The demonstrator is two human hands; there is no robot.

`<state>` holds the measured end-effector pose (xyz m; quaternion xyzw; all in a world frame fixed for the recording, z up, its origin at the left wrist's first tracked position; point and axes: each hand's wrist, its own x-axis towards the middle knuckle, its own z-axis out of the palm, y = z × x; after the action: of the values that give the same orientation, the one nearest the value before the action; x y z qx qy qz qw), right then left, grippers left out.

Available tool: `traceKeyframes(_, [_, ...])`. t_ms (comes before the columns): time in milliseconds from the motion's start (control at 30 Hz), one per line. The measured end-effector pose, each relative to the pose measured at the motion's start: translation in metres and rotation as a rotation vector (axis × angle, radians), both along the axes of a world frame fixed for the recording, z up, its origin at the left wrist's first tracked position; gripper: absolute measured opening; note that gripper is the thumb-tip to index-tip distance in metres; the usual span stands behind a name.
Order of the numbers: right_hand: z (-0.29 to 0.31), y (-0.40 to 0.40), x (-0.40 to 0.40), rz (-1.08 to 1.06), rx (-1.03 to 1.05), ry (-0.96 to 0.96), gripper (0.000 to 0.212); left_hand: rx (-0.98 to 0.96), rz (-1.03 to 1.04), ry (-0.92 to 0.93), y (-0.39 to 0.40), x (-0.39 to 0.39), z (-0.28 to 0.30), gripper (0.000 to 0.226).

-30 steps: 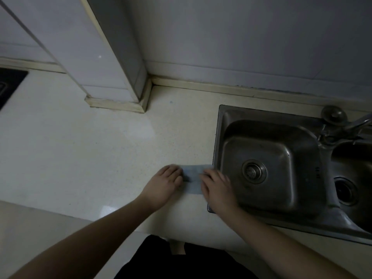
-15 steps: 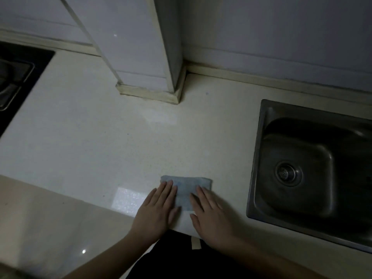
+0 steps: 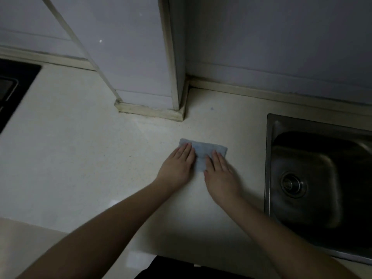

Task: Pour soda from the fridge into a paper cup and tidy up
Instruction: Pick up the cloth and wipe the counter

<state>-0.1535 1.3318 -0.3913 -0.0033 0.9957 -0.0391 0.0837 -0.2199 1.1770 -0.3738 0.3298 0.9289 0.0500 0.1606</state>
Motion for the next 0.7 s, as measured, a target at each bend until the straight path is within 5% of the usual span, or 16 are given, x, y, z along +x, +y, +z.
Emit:
traceKeyframes(300, [-0.004,0.051,-0.113,-0.049,-0.095,-0.028,0.049,-0.232,-0.025,0.025,0.069,-0.103,-0.002,0.055])
traceKeyframes(700, [0.005,0.06,-0.172,-0.111,-0.022,-0.087,0.059,-0.439,-0.042,0.145,0.09,-0.172,0.008,0.061])
